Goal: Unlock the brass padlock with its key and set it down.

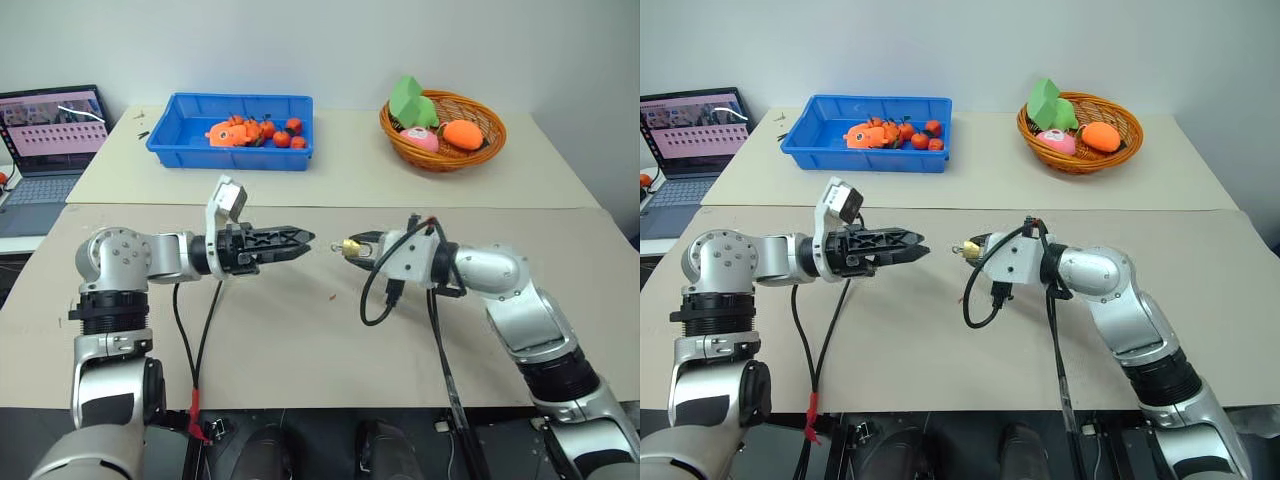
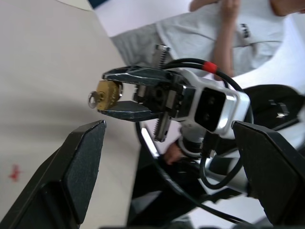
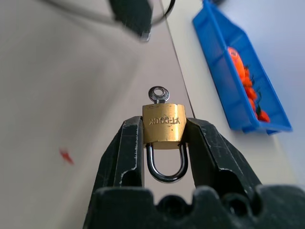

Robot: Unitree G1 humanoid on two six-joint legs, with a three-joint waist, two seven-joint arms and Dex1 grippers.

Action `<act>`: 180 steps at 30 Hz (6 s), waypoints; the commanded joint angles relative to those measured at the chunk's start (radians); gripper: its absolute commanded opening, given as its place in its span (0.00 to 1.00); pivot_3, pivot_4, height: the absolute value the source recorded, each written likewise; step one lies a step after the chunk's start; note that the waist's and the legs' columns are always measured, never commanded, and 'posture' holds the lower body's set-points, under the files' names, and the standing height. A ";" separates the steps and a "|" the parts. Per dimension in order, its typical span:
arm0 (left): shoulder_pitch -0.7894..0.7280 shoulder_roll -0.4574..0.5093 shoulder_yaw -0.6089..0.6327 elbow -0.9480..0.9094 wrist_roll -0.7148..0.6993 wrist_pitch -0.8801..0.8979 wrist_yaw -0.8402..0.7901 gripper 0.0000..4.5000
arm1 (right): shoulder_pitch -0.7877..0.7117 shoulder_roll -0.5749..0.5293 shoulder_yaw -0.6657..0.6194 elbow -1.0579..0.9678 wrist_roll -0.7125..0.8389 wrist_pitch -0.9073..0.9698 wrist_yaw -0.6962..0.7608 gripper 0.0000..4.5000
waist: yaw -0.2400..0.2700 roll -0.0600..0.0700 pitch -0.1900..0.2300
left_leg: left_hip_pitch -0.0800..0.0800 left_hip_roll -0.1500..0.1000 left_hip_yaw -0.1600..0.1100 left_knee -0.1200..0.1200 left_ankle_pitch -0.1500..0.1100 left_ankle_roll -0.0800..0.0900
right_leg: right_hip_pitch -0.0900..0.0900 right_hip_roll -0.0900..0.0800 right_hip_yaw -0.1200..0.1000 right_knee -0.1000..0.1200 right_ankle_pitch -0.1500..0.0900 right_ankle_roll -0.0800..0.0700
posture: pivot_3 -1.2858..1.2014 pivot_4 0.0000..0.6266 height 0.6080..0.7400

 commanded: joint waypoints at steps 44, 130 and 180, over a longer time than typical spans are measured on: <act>-0.046 -0.017 -0.163 0.277 -0.207 0.036 0.028 0.01 | -0.084 -0.047 -0.033 0.039 0.218 0.084 0.152 0.20 | -0.001 -0.001 0.000 | 0.001 -0.001 0.000 0.000 0.000 0.000 | 0.000 0.000 0.001 0.000 0.000 0.000 | 0.52 0.24 0.64; -0.160 0.030 -0.321 0.224 0.236 -0.151 -0.396 0.97 | -0.060 -0.047 -0.023 0.054 0.178 0.066 0.127 0.20 | 0.002 -0.001 0.001 | -0.002 -0.001 0.000 0.000 0.000 0.000 | -0.001 0.000 0.000 0.000 0.000 0.000 | 0.52 0.24 0.64; -0.172 -0.016 -0.315 0.246 0.281 -0.140 -0.425 0.02 | -0.055 -0.051 -0.023 0.054 0.164 0.073 0.116 0.20 | 0.001 -0.002 0.001 | -0.002 -0.001 0.000 0.000 0.000 0.000 | -0.001 0.000 0.000 0.001 0.000 0.000 | 0.52 0.24 0.64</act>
